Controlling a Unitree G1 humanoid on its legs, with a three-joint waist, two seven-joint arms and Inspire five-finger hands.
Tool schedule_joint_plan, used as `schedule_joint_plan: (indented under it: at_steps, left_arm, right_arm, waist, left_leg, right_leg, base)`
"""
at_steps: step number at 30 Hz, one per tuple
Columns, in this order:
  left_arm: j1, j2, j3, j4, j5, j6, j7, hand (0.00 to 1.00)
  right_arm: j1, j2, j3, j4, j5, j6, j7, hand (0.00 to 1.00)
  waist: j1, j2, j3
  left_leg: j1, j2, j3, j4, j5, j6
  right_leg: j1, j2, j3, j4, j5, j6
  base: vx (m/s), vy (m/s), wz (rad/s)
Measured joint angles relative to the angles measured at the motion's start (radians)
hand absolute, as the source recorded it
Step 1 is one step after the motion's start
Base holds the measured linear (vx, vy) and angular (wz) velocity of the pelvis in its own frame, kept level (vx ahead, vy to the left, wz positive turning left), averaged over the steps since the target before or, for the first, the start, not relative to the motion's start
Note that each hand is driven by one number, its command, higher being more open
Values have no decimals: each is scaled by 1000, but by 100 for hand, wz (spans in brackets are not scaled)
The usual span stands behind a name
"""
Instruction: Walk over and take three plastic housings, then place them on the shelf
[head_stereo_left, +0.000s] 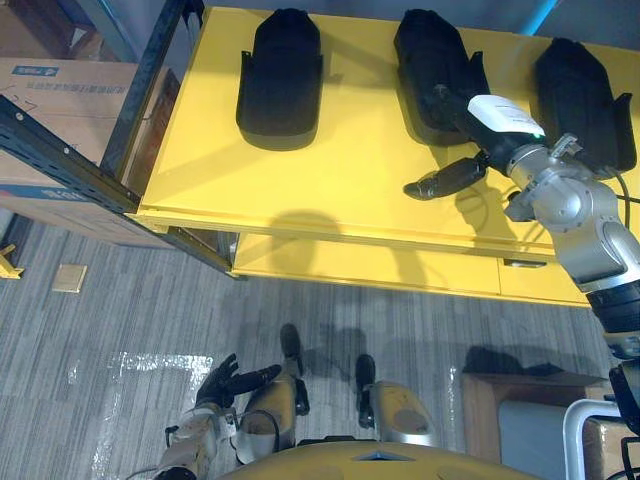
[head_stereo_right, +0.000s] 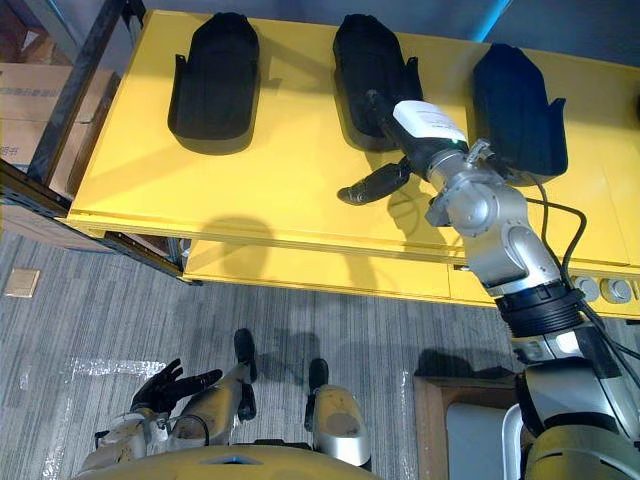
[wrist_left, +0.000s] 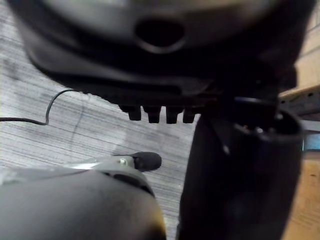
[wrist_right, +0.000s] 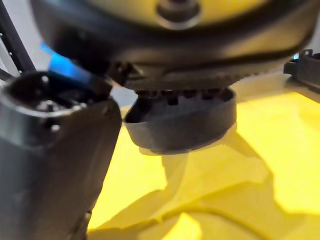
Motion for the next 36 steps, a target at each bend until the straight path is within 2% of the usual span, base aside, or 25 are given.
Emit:
schedule_joint_plan:
  at_steps: [5,6,13,36]
  left_arm:
    - [1,-1,1,0,10,0,2,100]
    - [1,-1,1,0,18,0,2,100]
    - [1,-1,2,-13,38,12,10,100]
    - [2,-1,8,-15,39,14,17,100]
  right_arm:
    - [-6,0,0,3,3,-13,26,100]
    - [-8,0,0,3,3,-17,32,0]
    - [-22,-36,19,3,5,-32,79,0]
    - [-19,-44,42,-5,9,-51,83,0]
  waist:
    - [0,0,0]
    - [-1,0,0]
    - [1,-3,1]
    - [2,-6,2]
  left_leg:
    - [0,0,0,0,0,0]
    - [0,0,0,0,0,0]
    - [0,0,-4,0,0,0]
    - [3,0,-6,0,1,1]
  right_leg:
    - [0,0,-2,0,0,0]
    - [0,0,-2,0,0,0]
    - [3,-1,-7,0,0,0]
    - [7,-1,-10,0,-1,-2]
  base:
    - [0,0,0]
    - [0,0,0]
    - [0,0,1]
    - [0,0,0]
